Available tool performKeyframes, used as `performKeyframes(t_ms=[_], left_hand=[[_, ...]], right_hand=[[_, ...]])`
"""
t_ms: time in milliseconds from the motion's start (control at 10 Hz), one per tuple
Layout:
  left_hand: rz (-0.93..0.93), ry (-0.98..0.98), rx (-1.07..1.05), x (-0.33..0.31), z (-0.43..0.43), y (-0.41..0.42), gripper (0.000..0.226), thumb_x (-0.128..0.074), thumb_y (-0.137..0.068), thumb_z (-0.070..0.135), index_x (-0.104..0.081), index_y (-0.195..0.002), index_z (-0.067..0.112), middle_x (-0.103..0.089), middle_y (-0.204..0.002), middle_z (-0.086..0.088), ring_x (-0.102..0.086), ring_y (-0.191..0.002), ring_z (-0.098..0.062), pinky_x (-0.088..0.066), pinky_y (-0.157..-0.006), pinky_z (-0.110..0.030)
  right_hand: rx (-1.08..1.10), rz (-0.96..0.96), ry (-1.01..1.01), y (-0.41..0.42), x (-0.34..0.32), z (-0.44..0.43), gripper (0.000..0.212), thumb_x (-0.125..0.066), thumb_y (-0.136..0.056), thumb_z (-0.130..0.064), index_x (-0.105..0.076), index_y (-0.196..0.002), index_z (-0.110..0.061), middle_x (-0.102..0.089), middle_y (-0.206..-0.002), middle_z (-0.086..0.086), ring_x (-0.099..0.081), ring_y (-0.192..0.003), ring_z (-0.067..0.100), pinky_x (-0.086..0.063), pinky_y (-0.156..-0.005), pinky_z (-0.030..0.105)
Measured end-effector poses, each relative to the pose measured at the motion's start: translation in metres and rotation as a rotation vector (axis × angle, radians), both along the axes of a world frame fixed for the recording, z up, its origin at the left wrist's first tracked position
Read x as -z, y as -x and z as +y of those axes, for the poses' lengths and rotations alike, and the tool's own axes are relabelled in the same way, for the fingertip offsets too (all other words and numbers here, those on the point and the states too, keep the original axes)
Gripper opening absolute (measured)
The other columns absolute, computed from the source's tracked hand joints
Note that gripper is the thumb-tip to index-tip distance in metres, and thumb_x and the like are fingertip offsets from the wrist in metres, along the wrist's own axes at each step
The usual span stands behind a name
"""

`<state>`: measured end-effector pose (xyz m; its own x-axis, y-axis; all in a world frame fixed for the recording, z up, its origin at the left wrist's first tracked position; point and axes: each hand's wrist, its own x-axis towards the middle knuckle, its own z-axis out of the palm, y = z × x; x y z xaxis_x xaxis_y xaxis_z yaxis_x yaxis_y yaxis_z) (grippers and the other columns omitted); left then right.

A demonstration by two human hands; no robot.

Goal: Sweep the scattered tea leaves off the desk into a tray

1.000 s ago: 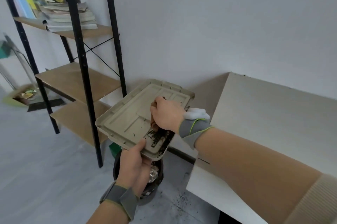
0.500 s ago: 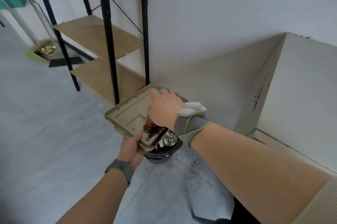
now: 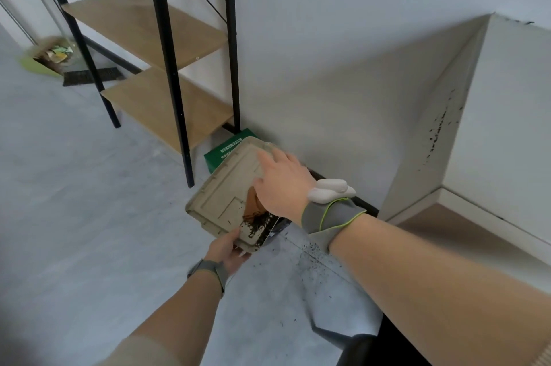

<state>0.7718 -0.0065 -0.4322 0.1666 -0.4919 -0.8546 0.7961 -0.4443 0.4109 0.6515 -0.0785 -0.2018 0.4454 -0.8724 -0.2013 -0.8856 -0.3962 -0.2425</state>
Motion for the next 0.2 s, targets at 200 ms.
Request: performKeyframes(t_ms=[200], left_hand=[[-0.101, -0.033, 0.219, -0.013, 0.013, -0.024, 0.045, -0.066, -0.101, 0.025, -0.053, -0.138, 0.003, -0.053, -0.143, -0.023, -0.055, -0.123, -0.04, -0.039, -0.114, -0.061]], right_hand=[[0.019, -0.122, -0.006, 0.009, -0.016, 0.005, 0.047, -0.039, -0.103, -0.026, -0.033, -0.149, -0.02, -0.043, -0.144, 0.008, -0.039, -0.13, 0.033, -0.041, -0.104, 0.049]])
